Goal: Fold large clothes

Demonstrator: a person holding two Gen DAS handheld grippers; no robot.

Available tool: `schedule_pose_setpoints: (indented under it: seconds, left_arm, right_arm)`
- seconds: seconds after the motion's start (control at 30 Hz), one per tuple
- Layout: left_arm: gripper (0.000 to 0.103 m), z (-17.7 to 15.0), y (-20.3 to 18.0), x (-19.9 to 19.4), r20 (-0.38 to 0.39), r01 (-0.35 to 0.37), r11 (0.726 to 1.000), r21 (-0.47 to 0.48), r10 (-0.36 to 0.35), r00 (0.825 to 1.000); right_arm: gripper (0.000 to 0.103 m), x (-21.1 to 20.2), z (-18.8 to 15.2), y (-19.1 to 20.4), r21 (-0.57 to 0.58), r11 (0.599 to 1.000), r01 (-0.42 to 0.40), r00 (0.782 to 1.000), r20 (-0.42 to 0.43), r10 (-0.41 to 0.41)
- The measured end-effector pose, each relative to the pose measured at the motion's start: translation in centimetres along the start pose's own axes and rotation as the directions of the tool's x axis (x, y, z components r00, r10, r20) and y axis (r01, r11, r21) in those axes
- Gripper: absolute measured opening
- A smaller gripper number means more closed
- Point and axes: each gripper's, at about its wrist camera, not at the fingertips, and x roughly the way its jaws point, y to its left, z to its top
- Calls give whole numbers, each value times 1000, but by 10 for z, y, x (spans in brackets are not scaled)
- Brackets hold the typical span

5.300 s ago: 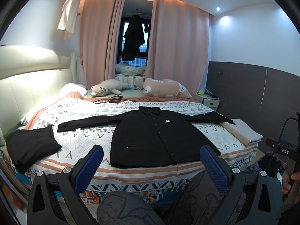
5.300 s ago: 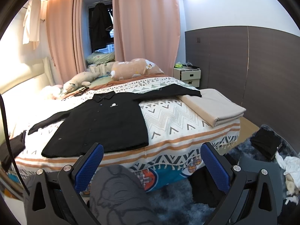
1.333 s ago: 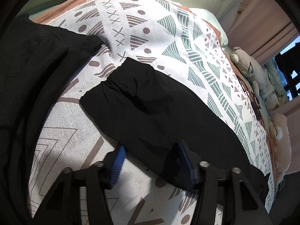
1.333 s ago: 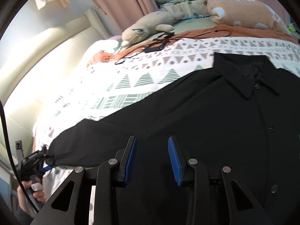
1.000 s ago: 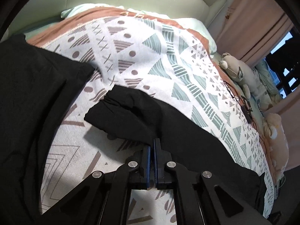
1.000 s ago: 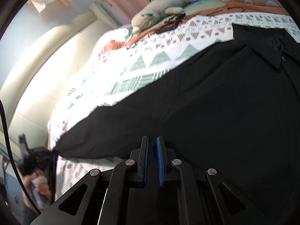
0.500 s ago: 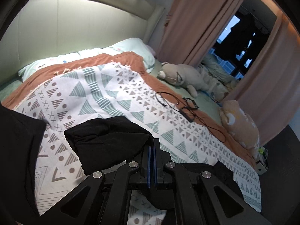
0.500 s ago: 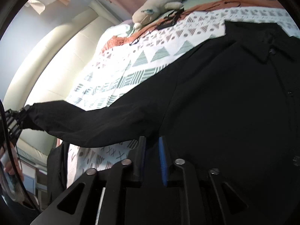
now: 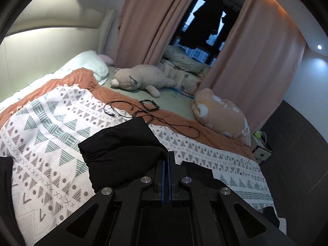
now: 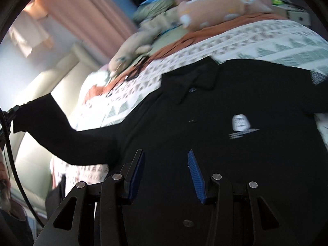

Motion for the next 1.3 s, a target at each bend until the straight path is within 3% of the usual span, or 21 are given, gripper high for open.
schedule_pose_setpoints:
  seconds: [0.2, 0.37, 0.67, 0.73, 0.8, 0.87, 1.0, 1.07, 1.2, 1.3]
  left_arm:
    - [1, -15, -57, 18, -48, 59, 996, 63, -56, 997]
    - [1, -36, -99, 40, -106, 118, 985, 125, -105, 989]
    - [2, -82, -162, 95, -252, 196, 964, 181, -147, 957]
    - [13, -99, -170, 115, -325, 206, 962, 180, -140, 935]
    - [59, -118, -169, 132, -407, 244, 959, 144, -167, 898]
    - [83, -133, -163, 139, -425, 274, 958, 86, -213, 880]
    - [86, -153, -135, 141, -443, 276, 961, 9, -244, 863]
    - [86, -161, -116, 131, -425, 251, 968, -27, -238, 874]
    - [86, -177, -76, 99, -352, 132, 991, 2, -122, 928]
    - [86, -186, -46, 72, -309, 66, 998, 23, -56, 949]
  right_arm:
    - [45, -18, -3, -39, 80, 996, 35, 999, 26, -38]
    - [45, -15, -1, -70, 170, 985, 12, 999, 29, -17]
    - [45, -26, 9, -110, 282, 959, 14, 997, 66, -34]
    - [45, -26, 10, -117, 301, 954, 19, 997, 63, -40]
    - [45, -25, 10, -123, 320, 947, 21, 997, 58, -42]
    - [45, -25, 10, -127, 332, 943, 24, 998, 54, -44]
    - [45, -21, 12, -128, 333, 942, 32, 998, 48, -51]
    - [45, -19, 12, -125, 321, 946, 40, 998, 41, -56]
    - [45, -8, 16, -110, 267, 962, 65, 997, 26, -75]
    - [45, 0, 18, -92, 204, 976, 73, 997, 18, -78]
